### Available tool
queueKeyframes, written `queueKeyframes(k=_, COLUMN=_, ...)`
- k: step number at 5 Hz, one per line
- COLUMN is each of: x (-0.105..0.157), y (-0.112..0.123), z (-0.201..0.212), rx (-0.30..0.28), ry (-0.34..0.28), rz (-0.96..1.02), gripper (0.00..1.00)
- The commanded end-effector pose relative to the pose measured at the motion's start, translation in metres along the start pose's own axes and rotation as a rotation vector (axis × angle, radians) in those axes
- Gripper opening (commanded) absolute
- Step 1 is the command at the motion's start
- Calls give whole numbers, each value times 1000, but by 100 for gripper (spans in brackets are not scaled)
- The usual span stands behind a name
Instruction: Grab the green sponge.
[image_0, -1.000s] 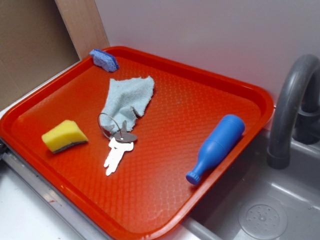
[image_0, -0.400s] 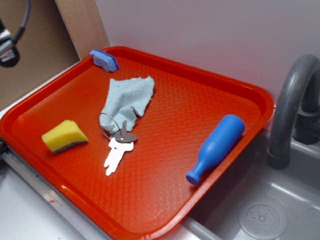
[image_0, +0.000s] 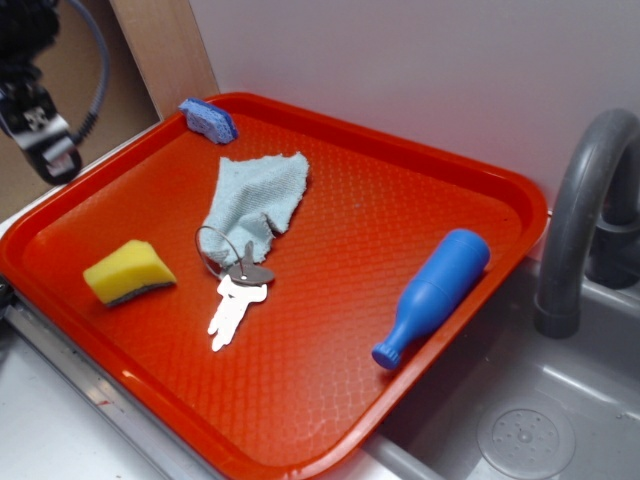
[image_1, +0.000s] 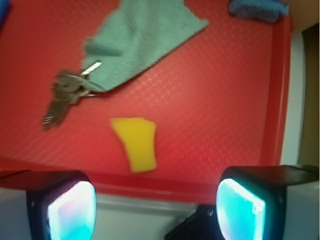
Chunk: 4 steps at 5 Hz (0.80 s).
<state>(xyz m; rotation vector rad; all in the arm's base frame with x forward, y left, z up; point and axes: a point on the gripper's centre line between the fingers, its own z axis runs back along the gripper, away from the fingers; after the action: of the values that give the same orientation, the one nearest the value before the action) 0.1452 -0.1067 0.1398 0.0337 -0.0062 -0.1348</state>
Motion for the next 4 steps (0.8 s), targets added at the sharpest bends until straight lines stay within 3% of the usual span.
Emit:
queueKeyframes(k=1, x=6, y=-8, z=-54, rx=-37, ry=26, rz=-23, gripper=100)
queueKeyframes(k=2, x=9, y=-28, z=-82, rx=-50, ry=53, rz=-99, gripper=100)
queueKeyframes(k=4, x=9, y=-39, z=-115, rx=-40, ry=107, rz=-157, gripper=100)
